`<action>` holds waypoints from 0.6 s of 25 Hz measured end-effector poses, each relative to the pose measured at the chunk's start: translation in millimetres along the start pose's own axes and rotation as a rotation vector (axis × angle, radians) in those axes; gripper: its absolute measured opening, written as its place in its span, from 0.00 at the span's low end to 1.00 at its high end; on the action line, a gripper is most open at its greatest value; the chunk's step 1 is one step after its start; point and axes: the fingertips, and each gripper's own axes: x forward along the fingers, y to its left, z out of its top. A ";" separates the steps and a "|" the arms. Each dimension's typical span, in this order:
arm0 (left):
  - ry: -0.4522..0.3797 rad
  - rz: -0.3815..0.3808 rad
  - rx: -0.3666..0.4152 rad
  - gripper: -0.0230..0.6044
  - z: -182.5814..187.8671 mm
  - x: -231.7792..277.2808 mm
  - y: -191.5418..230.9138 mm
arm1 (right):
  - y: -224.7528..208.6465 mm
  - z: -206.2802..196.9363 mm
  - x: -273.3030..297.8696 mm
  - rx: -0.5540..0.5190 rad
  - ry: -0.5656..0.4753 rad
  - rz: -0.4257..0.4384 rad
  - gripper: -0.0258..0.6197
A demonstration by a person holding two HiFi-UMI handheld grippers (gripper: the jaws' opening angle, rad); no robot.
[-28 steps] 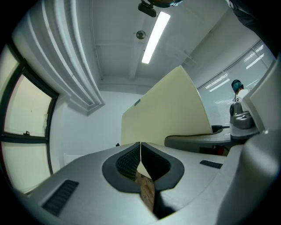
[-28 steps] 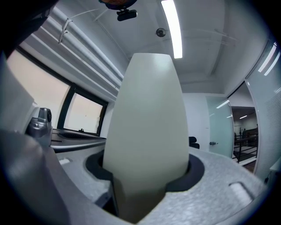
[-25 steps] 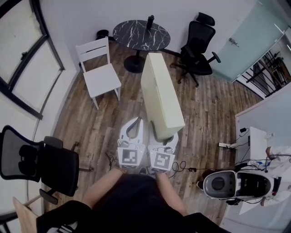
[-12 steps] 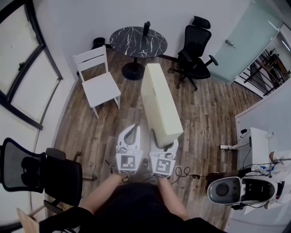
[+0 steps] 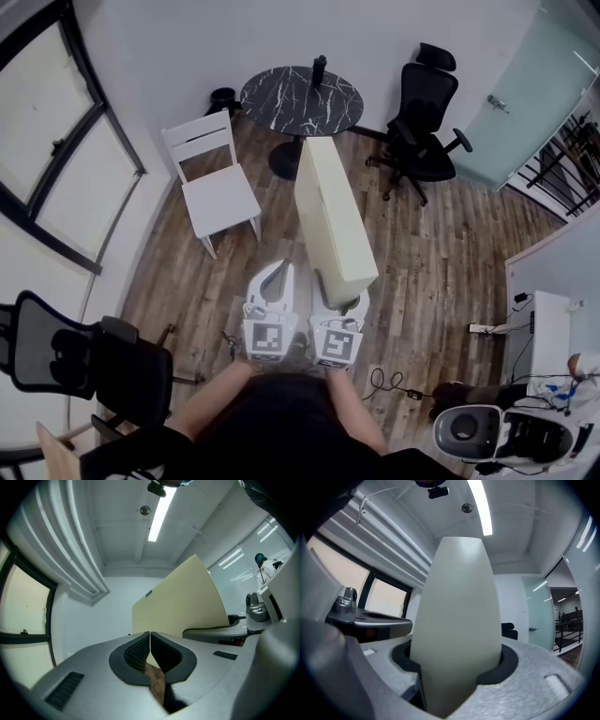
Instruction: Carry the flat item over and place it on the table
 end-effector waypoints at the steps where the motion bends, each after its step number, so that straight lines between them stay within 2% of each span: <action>1: -0.001 0.005 0.003 0.04 1.2 11.9 -0.8 | -8.2 -1.2 8.9 0.000 0.000 0.004 0.49; 5: 0.007 0.031 -0.020 0.04 1.7 56.8 -5.9 | -38.8 -9.8 42.1 0.015 -0.007 0.015 0.49; 9: -0.003 0.029 0.043 0.04 -2.7 98.5 -9.8 | -63.9 -17.9 74.4 0.015 -0.005 0.036 0.49; 13: 0.008 0.068 -0.017 0.04 -3.0 131.6 -13.6 | -87.3 -20.2 100.2 0.021 -0.012 0.052 0.49; 15: -0.009 0.058 0.038 0.04 -3.5 149.1 -16.0 | -98.9 -20.3 112.3 0.020 -0.023 0.052 0.49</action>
